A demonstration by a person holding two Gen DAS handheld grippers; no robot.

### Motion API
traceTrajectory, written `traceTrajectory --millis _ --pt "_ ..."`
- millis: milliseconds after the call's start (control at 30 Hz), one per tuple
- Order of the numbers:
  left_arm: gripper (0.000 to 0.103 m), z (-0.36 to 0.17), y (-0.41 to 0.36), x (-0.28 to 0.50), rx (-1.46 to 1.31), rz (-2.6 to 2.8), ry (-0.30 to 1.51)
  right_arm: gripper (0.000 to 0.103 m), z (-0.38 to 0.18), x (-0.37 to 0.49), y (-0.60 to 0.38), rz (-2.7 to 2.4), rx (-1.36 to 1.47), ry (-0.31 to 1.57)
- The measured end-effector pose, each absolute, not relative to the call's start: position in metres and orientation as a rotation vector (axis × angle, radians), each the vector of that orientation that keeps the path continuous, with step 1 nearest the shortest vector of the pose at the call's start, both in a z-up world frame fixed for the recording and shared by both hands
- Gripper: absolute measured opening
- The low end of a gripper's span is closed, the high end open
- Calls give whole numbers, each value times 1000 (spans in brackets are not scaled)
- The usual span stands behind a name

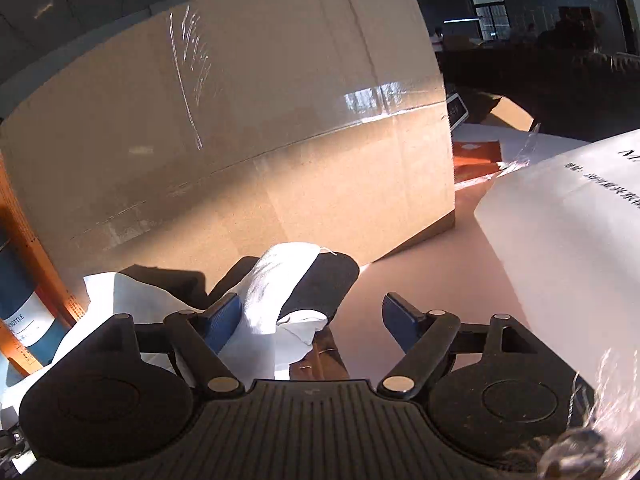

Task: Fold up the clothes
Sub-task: 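Lift and carry the folded shirt with both grippers toward the brown leather garment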

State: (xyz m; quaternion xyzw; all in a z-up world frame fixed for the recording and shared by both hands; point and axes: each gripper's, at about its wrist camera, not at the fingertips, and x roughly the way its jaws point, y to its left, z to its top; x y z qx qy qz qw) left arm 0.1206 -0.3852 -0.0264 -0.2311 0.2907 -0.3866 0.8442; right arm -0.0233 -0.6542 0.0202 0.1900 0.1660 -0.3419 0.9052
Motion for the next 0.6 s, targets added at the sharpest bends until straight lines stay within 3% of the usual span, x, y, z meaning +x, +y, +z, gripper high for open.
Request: traceTrajectory --millis 100,167,333,467,533,567,600 --pt "47 -26 -377 122 -534 -776 601 86 26 -63 -621 -744 370 273" --pt "49 -26 -372 124 -560 -758 595 86 24 -95 -613 -722 488 257" --pt "48 -35 -365 138 -636 -807 648 83 7 -126 -602 -524 828 329" --pt "33 -42 -366 143 -652 -833 673 75 5 -128 -596 -549 841 325" --pt "28 -44 -369 144 -657 -867 693 44 5 -129 -594 -563 840 317" --pt "21 -45 -370 144 -653 -883 698 38 5 -129 -593 -569 839 312" --pt "18 -44 -371 143 -649 -893 698 21 5 -130 -592 -576 839 308"
